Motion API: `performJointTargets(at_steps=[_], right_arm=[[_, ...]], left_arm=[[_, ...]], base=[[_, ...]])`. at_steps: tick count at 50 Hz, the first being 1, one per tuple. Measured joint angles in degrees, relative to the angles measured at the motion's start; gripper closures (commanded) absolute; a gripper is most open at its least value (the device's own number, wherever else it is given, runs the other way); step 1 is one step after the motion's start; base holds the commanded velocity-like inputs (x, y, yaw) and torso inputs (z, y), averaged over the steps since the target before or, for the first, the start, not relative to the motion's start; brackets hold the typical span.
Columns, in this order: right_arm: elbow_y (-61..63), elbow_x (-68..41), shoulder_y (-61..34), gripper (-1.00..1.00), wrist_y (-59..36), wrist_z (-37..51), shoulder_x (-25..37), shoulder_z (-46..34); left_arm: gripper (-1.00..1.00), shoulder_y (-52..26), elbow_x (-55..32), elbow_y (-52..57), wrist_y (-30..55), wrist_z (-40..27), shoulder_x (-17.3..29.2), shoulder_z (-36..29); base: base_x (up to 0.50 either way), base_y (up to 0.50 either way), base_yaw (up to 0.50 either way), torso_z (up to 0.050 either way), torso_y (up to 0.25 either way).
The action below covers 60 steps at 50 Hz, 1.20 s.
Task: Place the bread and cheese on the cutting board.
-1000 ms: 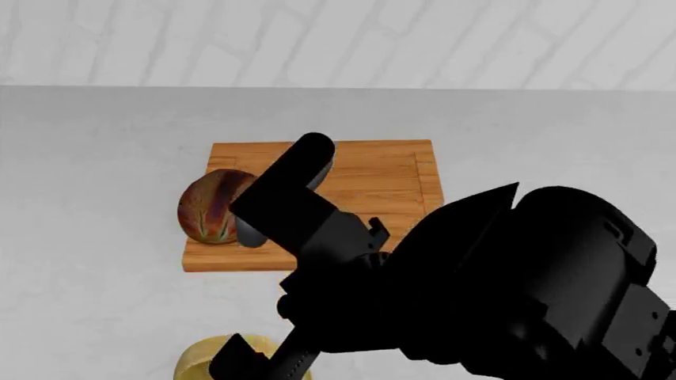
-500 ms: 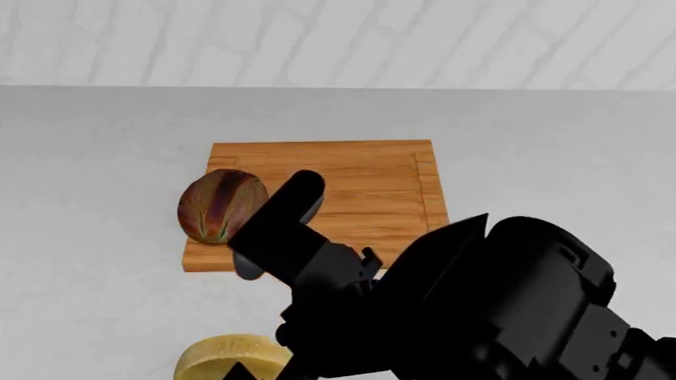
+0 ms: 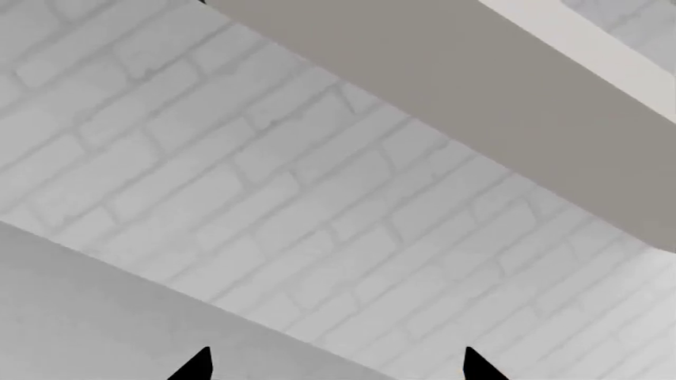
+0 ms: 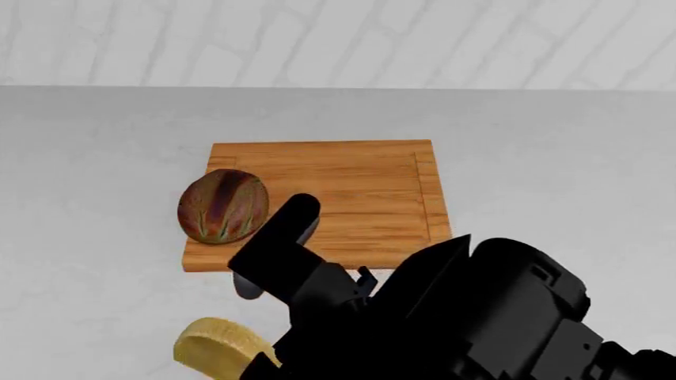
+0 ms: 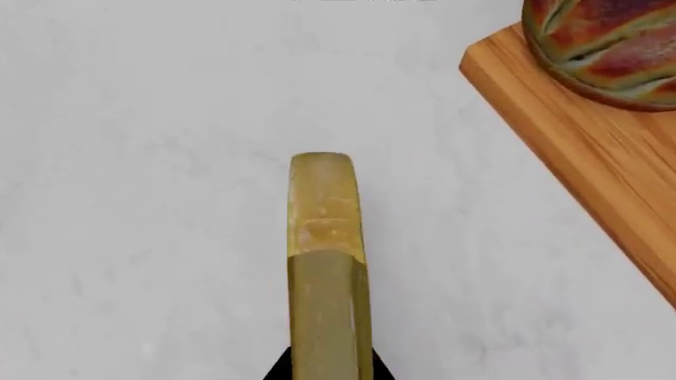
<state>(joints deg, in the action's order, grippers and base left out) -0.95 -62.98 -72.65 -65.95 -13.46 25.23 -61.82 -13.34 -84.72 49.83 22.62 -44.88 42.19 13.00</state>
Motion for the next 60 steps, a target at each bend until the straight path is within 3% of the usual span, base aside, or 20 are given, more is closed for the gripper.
performJointTargets(at_steps=[17,34,60], right_arm=[[4.27,-0.08,-0.46,1.00,-0.50,2.91,1.25,-0.14],[10.07,-4.59,-2.15,1.00,-1.50,10.89,4.90,6.26],[-5.26,-3.19,-4.33,1.00,3.78,21.09,2.73,14.94]], left_arm=[[-1.00,0.09,0.22,0.15,0.01,0.00,-0.03,-0.28],[-1.00,0.17,-0.07,0.44,-0.18,-0.36,0.20,-0.13],[-1.00,1.30,-1.23,0.67,-1.24,-0.21,1.00,1.87]], base=[[0.00,0.00,0.00,0.000,0.000],[0.00,0.00,0.00,0.000,0.000],[0.00,0.00,0.00,0.000,0.000]])
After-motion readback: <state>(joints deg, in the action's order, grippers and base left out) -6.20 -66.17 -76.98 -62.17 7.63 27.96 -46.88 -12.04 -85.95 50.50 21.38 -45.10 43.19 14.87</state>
